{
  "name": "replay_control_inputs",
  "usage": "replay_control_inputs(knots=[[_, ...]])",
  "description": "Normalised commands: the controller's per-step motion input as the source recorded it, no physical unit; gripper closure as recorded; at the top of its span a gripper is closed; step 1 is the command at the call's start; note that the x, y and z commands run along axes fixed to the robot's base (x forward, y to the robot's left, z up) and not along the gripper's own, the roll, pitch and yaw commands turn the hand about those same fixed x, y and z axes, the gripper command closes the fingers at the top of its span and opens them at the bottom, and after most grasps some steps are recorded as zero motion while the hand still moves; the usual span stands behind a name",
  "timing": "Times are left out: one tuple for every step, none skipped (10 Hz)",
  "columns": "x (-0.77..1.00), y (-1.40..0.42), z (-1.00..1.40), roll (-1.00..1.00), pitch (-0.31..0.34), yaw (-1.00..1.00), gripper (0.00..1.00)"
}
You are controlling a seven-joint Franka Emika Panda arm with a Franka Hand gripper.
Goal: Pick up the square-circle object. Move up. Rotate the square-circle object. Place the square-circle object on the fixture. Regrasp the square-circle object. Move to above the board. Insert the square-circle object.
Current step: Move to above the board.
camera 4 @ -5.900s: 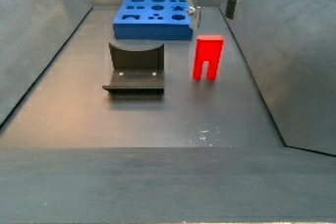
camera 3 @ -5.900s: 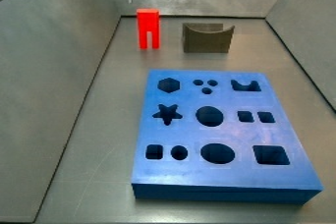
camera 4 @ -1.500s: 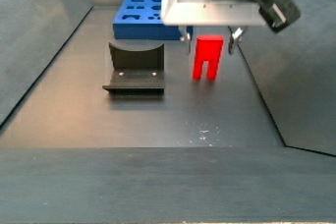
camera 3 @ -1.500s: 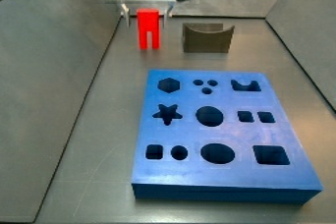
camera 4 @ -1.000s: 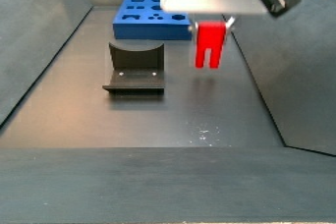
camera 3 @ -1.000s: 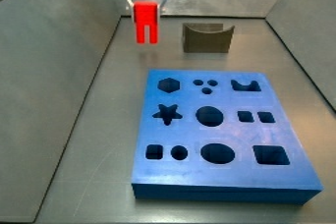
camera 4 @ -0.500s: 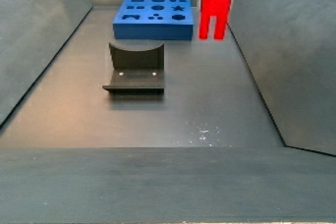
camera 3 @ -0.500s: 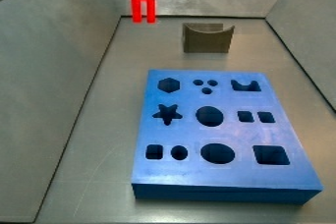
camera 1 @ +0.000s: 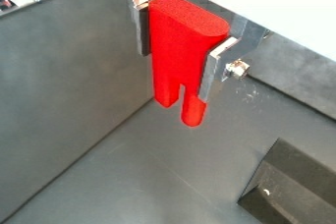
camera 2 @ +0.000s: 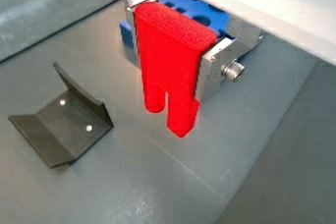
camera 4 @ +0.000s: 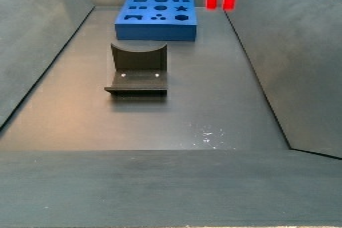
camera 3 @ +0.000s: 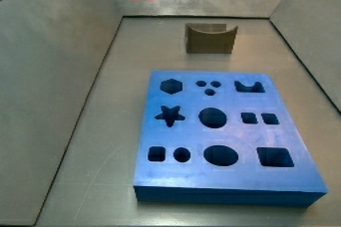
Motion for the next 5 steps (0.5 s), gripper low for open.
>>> replay_control_inputs(knots=[[-0.01,-0.12,1.0,-0.04,0.076,0.03,1.0],[0.0,-0.11,1.0,-0.05,0.079,0.03,1.0],[0.0,-0.11,1.0,-0.05,0.078,0.03,1.0],[0.0,-0.09,1.0,-0.05,0.077,0.03,1.0],[0.0,-0.09,0.97,-0.05,0.076,0.03,1.0]])
